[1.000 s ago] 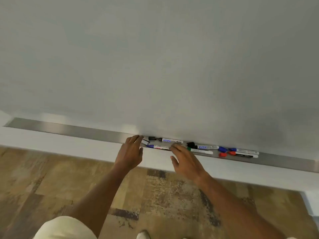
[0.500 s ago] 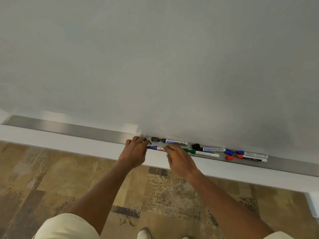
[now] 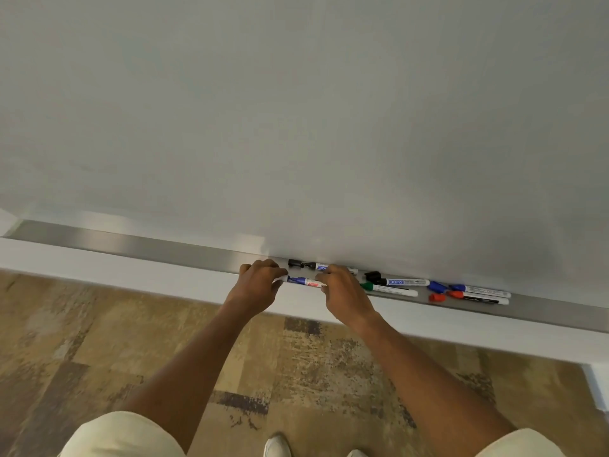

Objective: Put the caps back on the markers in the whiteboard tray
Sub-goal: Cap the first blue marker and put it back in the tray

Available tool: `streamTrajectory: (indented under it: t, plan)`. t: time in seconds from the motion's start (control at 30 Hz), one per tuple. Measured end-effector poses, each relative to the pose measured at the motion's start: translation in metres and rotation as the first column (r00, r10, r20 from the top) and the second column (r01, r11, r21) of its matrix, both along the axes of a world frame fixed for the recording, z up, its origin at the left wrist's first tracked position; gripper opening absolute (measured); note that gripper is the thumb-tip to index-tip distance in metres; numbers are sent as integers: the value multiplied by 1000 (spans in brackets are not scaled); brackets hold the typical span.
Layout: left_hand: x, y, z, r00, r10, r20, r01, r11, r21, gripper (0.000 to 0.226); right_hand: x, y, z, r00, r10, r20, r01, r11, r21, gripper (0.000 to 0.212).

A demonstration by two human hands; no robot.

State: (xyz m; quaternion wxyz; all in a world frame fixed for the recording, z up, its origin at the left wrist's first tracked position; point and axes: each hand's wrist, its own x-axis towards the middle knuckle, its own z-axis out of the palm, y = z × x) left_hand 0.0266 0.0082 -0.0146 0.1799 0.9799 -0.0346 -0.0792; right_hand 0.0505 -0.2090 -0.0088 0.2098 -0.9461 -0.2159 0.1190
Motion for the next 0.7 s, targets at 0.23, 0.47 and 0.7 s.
streamTrajectory:
  t: [0.23, 0.47, 0.7]
  plan:
    - [-4, -3, 25, 990, 101, 103, -68, 957, -282, 35, -9, -15, 22, 997, -31, 72, 21, 992, 127, 30]
    - [-10, -13, 89, 965, 220, 142, -89, 787, -610, 14, -11, -43, 90, 971, -39, 237, -17, 973, 230, 29]
    - [-27, -32, 136, 964, 259, 58, -85, 510, -856, 14, -29, -68, 152, 936, -86, 340, -10, 962, 271, 32]
